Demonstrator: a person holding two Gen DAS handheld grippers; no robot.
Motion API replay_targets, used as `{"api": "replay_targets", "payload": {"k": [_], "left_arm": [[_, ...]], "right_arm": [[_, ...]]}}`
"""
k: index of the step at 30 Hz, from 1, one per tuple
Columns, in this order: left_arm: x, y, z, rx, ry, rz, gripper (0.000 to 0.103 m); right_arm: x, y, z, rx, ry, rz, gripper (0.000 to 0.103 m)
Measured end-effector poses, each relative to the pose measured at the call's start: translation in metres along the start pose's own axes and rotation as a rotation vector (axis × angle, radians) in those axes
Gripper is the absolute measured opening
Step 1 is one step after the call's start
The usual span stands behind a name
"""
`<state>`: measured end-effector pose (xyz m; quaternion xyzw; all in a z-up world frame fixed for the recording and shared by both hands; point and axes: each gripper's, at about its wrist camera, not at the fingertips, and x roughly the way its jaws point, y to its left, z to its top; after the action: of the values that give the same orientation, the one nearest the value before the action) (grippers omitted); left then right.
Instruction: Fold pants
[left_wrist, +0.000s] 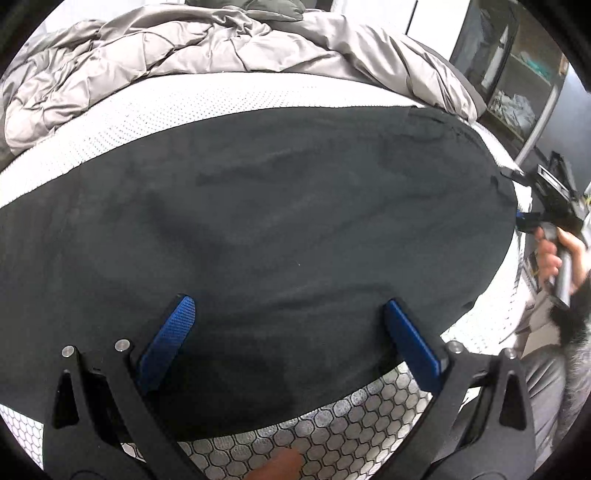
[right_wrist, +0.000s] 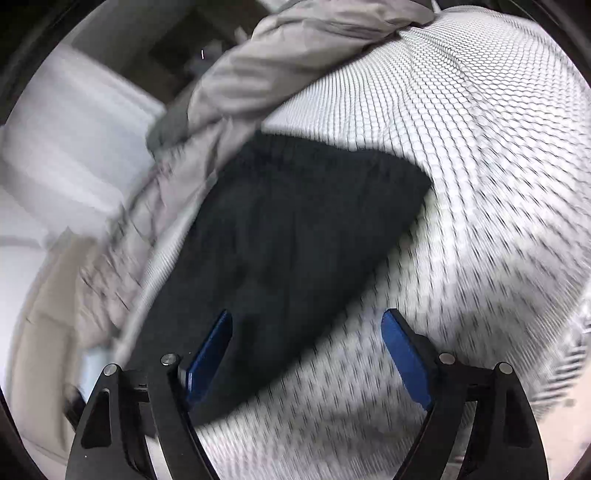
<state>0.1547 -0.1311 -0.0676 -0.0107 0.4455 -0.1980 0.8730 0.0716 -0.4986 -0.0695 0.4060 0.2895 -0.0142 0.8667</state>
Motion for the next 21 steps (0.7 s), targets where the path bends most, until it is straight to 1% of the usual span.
{"api": "replay_targets", "payload": {"k": [1,2,3,4,5,6,7,9,10,11,13,14,15,16,17,18,19,20,21], "left_arm": [[-0.001,0.003,0.001,-0.017,-0.004,-0.013,0.102],[-0.004,0.006,0.003,-0.040,-0.010,-0.030,0.102],[-0.007,0.012,0.005,-0.066,-0.017,-0.045,0.102],[-0.009,0.015,0.006,-0.081,-0.022,-0.051,0.102],[-0.015,0.022,0.008,-0.105,-0.037,-0.053,0.102],[-0.019,0.026,0.009,-0.114,-0.047,-0.047,0.102],[-0.026,0.032,0.011,-0.124,-0.066,-0.038,0.102],[-0.040,0.045,0.013,-0.148,-0.106,-0.017,0.102],[-0.046,0.051,0.015,-0.162,-0.122,-0.014,0.102],[-0.054,0.060,0.015,-0.180,-0.144,-0.010,0.102],[-0.063,0.073,0.016,-0.206,-0.166,0.006,0.102],[-0.068,0.082,0.016,-0.226,-0.176,0.017,0.102],[-0.072,0.089,0.016,-0.242,-0.181,0.023,0.102],[-0.075,0.094,0.016,-0.255,-0.186,0.027,0.102],[-0.079,0.102,0.014,-0.277,-0.197,0.038,0.102],[-0.082,0.110,0.013,-0.294,-0.206,0.044,0.102],[-0.086,0.117,0.011,-0.312,-0.216,0.049,0.102],[-0.090,0.124,0.010,-0.329,-0.229,0.054,0.102],[-0.092,0.129,0.009,-0.341,-0.237,0.054,0.102]], "right_arm": [[0.005,-0.002,0.006,0.019,-0.014,0.019,0.085],[0.012,-0.004,0.014,0.029,-0.027,0.017,0.083],[0.019,-0.002,0.018,0.014,-0.039,-0.019,0.065],[0.023,0.002,0.021,-0.022,-0.046,-0.055,0.050],[0.026,0.010,0.023,-0.064,-0.058,-0.080,0.040],[0.025,0.020,0.024,-0.101,-0.079,-0.084,0.030],[0.022,0.030,0.026,-0.132,-0.096,-0.088,0.025],[0.013,0.065,0.027,-0.246,-0.140,-0.114,0.019],[0.008,0.091,0.022,-0.310,-0.155,-0.129,0.019],[0.005,0.120,0.014,-0.387,-0.159,-0.123,0.017],[0.009,0.176,-0.010,-0.529,-0.136,-0.072,0.017],[0.017,0.206,-0.028,-0.614,-0.098,-0.033,0.017],[0.030,0.236,-0.047,-0.695,-0.038,0.015,0.017],[0.042,0.257,-0.063,-0.746,0.014,0.046,0.017],[0.056,0.278,-0.082,-0.807,0.082,0.078,0.019],[0.072,0.296,-0.105,-0.868,0.167,0.109,0.030],[0.088,0.308,-0.130,-0.930,0.273,0.141,0.039],[0.102,0.315,-0.157,-0.991,0.381,0.164,0.054],[0.109,0.316,-0.176,-1.040,0.448,0.159,0.057]]}}
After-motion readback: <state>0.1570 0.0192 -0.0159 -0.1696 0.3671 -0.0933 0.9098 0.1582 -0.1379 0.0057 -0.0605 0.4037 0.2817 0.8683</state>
